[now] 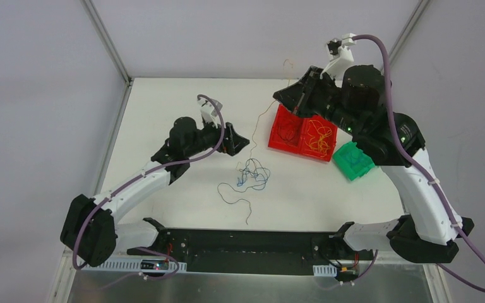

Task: Untangle the cables
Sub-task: Untie the cable.

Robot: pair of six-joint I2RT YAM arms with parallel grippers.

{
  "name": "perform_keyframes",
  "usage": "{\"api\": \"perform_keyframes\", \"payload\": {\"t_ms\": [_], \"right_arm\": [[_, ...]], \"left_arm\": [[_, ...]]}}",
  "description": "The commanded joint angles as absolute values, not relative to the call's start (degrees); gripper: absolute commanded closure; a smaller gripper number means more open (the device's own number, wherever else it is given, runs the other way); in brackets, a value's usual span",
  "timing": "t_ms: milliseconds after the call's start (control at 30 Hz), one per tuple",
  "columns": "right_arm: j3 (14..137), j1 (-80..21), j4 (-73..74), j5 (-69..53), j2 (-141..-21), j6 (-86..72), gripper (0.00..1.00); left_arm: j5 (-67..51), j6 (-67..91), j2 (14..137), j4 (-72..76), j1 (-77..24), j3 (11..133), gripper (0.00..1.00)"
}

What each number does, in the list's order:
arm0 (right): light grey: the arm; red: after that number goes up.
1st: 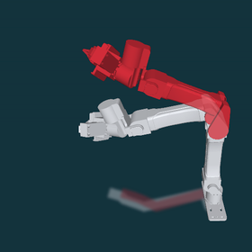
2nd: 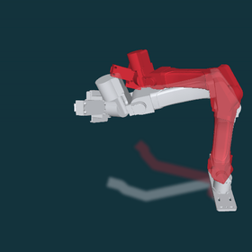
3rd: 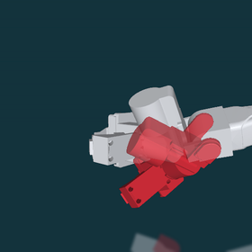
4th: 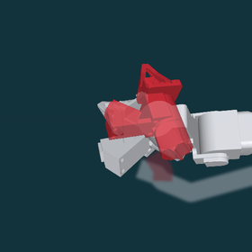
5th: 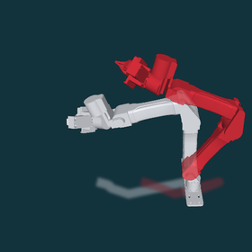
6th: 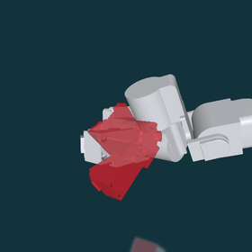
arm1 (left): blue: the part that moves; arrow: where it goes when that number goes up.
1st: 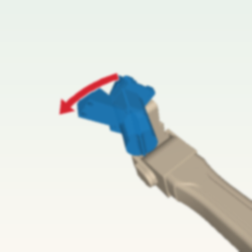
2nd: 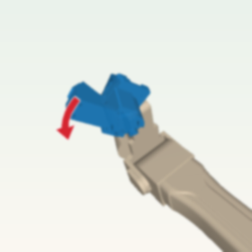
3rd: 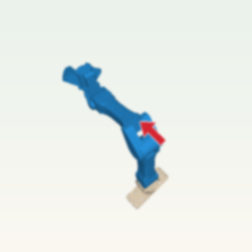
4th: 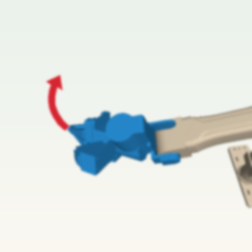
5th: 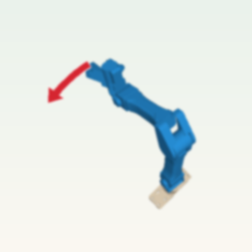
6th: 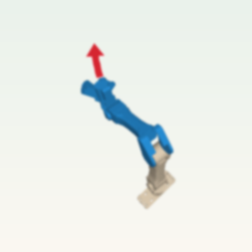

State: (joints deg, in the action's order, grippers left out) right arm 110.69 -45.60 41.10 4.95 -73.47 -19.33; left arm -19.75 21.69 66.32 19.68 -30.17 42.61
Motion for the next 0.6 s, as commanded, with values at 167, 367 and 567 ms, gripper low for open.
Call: {"api": "perform_keyframes", "payload": {"t_ms": [167, 367, 567], "right_arm": [[113.5, -44.8, 41.2, 4.3, -74.2, -19.6, 1.00], [113.4, -44.6, 41.0, 4.0, -74.7, -19.9, 1.00], [113.3, -44.3, 40.4, 2.9, -75.0, -20.4, 1.00]], "left_arm": [[-27.9, 17.1, 68.2, 32.2, -34.7, 42.6, 0.08], [-19.2, 14.4, 60.3, 30.3, -34.7, 36.9, 0.07], [-27.0, 11.1, 59.9, 28.7, -34.7, 35.6, 0.07]]}}
